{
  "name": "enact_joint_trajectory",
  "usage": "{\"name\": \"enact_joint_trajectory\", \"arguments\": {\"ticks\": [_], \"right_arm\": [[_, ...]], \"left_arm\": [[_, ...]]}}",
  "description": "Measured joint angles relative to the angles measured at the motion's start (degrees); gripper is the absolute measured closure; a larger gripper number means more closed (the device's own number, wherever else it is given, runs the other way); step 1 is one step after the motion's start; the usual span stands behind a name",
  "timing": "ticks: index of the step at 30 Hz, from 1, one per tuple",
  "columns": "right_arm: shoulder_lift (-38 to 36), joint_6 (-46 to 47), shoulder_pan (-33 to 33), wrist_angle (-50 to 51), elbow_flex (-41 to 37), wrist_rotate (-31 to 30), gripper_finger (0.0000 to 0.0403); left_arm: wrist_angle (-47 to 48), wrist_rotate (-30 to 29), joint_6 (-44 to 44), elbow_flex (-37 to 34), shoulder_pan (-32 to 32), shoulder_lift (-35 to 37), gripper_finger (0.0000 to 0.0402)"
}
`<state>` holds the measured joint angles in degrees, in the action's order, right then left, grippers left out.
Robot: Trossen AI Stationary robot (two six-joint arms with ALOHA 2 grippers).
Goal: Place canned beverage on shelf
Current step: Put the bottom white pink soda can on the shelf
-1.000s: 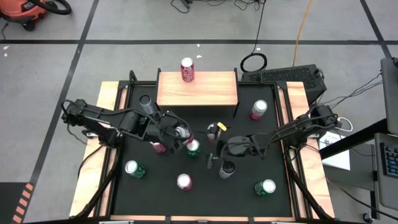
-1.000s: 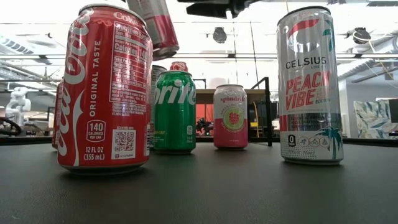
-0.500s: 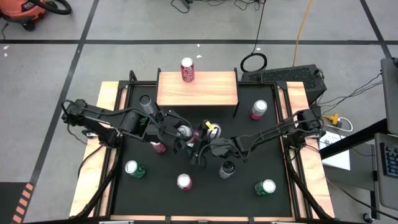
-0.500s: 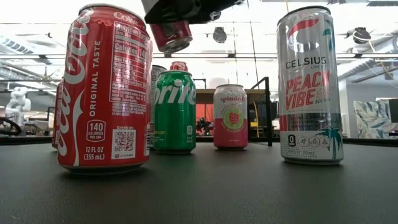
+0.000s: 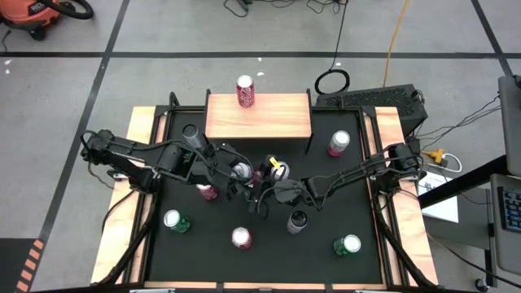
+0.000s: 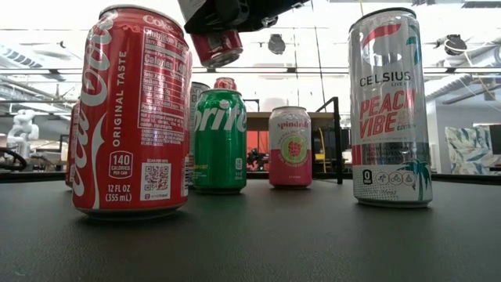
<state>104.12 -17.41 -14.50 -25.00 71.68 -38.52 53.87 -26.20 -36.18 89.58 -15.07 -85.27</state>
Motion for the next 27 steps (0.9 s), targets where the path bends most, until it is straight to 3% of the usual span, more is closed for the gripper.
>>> {"name": "enact_joint_trajectory", "arguments": {"ticks": [10,17,23,27], "right_arm": [[-1.50,0.68,-0.24,6.57,-0.17,2.21,0.0135],[-6.48,3.86,-0.20,16.78,-0.17,5.07,0.0137],[-14.13,6.66,-0.20,30.68,-0.11,15.56,0.0135],[-18.69,6.13,0.23,39.58,-0.11,27.60,0.0134]], "left_arm": [[-2.04,0.71,16.04,0.00,-1.20,0.09,0.0061],[-2.60,-0.95,20.82,0.74,-3.59,1.89,0.0045],[-5.14,-4.46,27.95,0.81,-7.49,4.93,0.0045],[-6.81,-4.44,33.99,0.85,-9.29,5.52,0.0045]]}}
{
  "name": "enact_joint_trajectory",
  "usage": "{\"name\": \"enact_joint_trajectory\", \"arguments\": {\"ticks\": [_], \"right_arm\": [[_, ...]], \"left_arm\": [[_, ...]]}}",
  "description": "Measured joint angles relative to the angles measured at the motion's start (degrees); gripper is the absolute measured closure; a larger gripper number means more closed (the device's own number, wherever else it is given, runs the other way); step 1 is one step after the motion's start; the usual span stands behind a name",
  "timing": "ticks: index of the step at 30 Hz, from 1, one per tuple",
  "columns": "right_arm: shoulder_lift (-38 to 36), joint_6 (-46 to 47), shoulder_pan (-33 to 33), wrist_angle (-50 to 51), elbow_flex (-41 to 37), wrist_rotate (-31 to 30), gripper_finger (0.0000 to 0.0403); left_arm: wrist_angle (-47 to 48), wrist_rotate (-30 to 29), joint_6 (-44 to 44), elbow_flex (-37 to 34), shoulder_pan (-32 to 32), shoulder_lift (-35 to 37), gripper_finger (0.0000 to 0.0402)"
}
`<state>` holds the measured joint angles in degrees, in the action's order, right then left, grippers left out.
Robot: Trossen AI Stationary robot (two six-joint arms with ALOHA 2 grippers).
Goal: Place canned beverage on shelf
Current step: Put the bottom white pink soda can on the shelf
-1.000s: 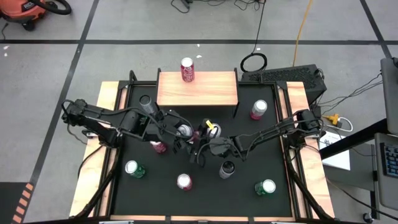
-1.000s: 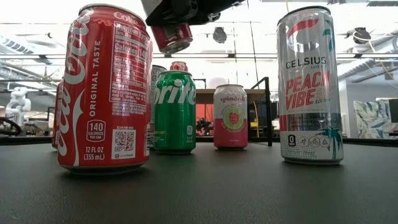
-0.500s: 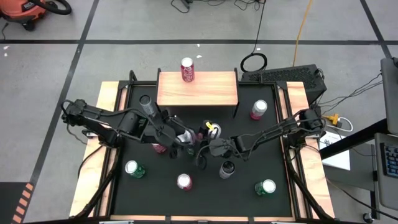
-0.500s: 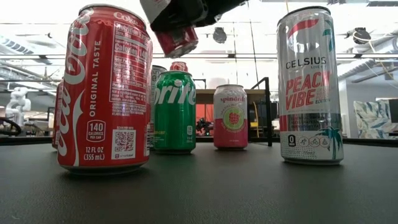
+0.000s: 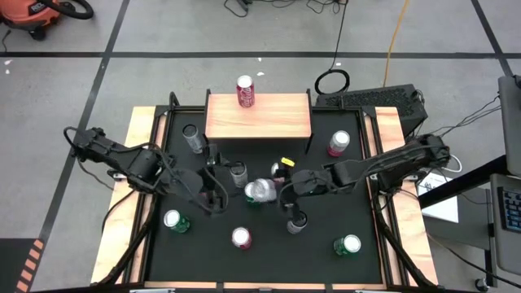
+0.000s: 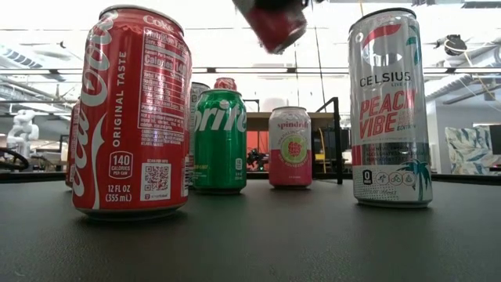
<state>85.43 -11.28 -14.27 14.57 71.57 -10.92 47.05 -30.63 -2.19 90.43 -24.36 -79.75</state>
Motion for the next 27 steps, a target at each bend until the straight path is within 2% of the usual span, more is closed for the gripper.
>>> {"name": "enact_joint_trajectory", "arguments": {"ticks": [3,6,9,12,15,18,23,27], "right_arm": [[-2.02,-0.21,1.21,3.17,-0.03,10.65,0.0134],[-2.85,-0.37,2.90,0.65,-1.52,20.36,0.0134],[-2.85,0.18,4.37,-7.62,-4.92,28.74,0.0134],[-2.41,1.28,5.26,-18.47,-9.11,34.39,0.0134],[-2.20,2.22,5.84,-27.72,-12.53,38.12,0.0134],[-2.23,1.80,6.09,-33.04,-14.30,39.69,0.0133],[-2.25,0.41,6.06,-35.44,-14.60,42.67,0.0133],[-2.25,-0.03,6.04,-36.66,-14.60,43.15,0.0133]], "left_arm": [[-0.36,0.13,3.15,0.00,-0.22,0.06,0.0045],[-0.31,0.17,5.19,0.00,0.08,-0.10,0.0045],[-0.31,0.15,7.75,0.00,0.39,-0.10,0.0045],[-0.46,0.29,13.42,0.00,0.33,-0.22,0.0045],[-2.45,0.75,18.77,-0.02,0.31,-0.87,0.0045],[-5.78,6.76,19.48,-0.09,0.41,-1.03,0.0045],[-13.58,18.88,22.70,-0.07,0.86,-2.96,0.0045],[-18.47,22.13,24.14,-0.09,1.37,-5.72,0.0045]]}}
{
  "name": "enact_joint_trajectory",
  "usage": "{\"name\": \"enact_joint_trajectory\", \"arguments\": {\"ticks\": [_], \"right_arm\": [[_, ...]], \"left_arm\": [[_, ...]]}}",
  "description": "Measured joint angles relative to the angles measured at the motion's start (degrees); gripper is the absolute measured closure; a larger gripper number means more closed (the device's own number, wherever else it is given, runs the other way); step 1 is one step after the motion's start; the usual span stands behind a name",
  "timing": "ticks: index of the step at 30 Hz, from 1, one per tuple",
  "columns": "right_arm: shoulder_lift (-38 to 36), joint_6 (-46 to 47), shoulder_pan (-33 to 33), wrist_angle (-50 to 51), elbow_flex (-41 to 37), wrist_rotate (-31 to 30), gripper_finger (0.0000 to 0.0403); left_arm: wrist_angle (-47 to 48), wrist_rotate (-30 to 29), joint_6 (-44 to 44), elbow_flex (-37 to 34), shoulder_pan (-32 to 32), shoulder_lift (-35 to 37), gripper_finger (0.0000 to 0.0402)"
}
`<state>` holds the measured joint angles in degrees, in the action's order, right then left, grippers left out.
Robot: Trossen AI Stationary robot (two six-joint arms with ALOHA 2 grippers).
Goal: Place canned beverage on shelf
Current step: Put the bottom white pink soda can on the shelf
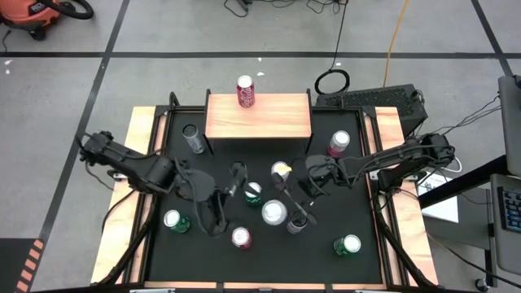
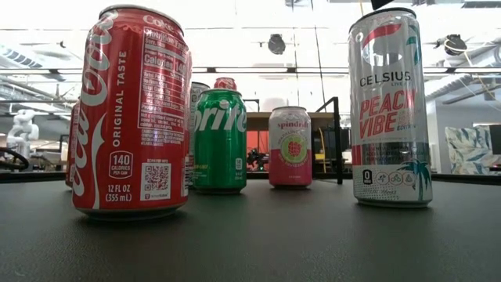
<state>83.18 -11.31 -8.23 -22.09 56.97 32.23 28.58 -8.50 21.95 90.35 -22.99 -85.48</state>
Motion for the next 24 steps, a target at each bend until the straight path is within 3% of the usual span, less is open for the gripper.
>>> {"name": "enact_joint_trajectory", "arguments": {"ticks": [9,16,24], "right_arm": [[0.00,-0.53,0.00,0.51,0.00,1.07,0.0133],[0.00,-1.79,0.02,1.80,0.00,0.95,0.0133],[0.00,-2.29,0.02,3.28,0.00,0.90,0.0133]], "left_arm": [[-6.20,6.13,-0.50,0.00,2.50,-3.43,0.0045],[-6.46,15.88,-0.46,0.00,6.30,-4.11,0.0045],[-5.11,19.67,-0.19,0.00,6.56,-4.04,0.0045]]}}
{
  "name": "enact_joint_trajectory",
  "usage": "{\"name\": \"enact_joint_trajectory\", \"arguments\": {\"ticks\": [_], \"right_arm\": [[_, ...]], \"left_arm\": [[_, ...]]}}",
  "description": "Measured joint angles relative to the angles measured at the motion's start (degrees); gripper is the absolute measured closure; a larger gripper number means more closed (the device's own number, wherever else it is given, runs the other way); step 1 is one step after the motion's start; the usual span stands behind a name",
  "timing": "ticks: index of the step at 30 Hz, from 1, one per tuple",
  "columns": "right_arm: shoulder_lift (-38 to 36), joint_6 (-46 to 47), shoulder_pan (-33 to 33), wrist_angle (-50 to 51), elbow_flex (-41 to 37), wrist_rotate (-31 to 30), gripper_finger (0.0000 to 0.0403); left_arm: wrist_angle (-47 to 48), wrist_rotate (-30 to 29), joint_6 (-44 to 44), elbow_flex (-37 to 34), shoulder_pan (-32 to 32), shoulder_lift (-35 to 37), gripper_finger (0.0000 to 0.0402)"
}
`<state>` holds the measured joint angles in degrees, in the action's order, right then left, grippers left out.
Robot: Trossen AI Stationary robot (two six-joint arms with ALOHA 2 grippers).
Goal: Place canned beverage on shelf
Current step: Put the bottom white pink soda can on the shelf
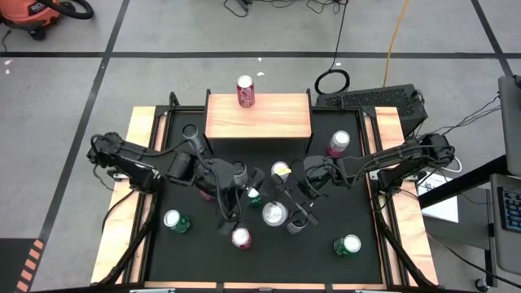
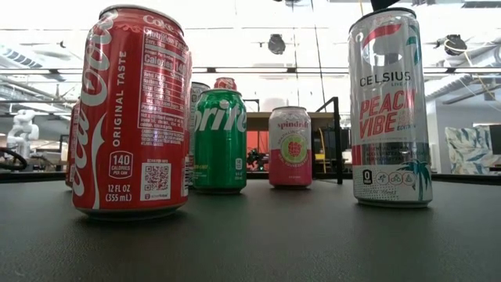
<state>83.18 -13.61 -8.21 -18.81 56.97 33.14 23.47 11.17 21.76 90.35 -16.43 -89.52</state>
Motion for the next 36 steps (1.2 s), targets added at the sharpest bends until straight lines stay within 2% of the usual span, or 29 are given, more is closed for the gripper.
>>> {"name": "enact_joint_trajectory", "arguments": {"ticks": [3,9,14,25,36], "right_arm": [[0.00,0.13,0.00,-1.28,0.00,-0.01,0.0133],[0.00,1.02,0.00,-2.41,0.00,-1.75,0.0133],[0.00,2.33,0.52,-2.17,0.00,-1.70,0.0133],[0.00,3.12,0.52,-1.58,0.00,-1.54,0.0133],[0.00,3.26,0.50,0.85,0.00,-1.39,0.0133]], "left_arm": [[-1.29,2.72,0.74,0.13,0.10,-0.87,0.0045],[-0.82,-1.83,1.33,0.08,0.75,-1.33,0.0045],[0.10,-2.33,1.28,-0.02,1.07,-1.70,0.0045],[0.49,2.49,-0.34,-0.02,2.56,-1.60,0.0045],[7.44,7.45,3.52,0.04,4.47,-0.55,0.0045]]}}
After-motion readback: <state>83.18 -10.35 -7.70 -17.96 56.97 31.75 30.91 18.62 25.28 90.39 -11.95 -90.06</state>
